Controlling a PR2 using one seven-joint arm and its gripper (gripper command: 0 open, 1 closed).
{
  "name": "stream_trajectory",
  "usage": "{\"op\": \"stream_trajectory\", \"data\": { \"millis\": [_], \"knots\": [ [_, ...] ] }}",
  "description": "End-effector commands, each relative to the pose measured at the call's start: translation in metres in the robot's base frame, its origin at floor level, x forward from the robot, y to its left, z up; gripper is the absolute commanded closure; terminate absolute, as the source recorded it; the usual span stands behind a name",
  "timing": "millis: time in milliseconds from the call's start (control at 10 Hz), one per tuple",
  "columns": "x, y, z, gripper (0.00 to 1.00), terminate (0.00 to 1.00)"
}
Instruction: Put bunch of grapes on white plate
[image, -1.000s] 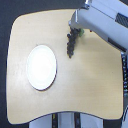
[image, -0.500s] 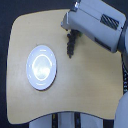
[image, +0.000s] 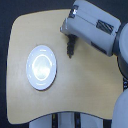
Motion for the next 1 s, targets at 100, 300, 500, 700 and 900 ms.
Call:
{"op": "stream_trajectory", "data": {
  "millis": [100,300,500,700,900],
  "knots": [
    [-0.0003,0.0107,-0.0109,1.00,0.00],
    [-0.0040,0.0121,-0.0098,1.00,0.00],
    [-0.0021,0.0130,-0.0063,1.00,0.00],
    [-0.0001,0.0146,-0.0032,1.00,0.00],
    [0.0003,0.0163,-0.0024,1.00,0.00]
  ]
}}
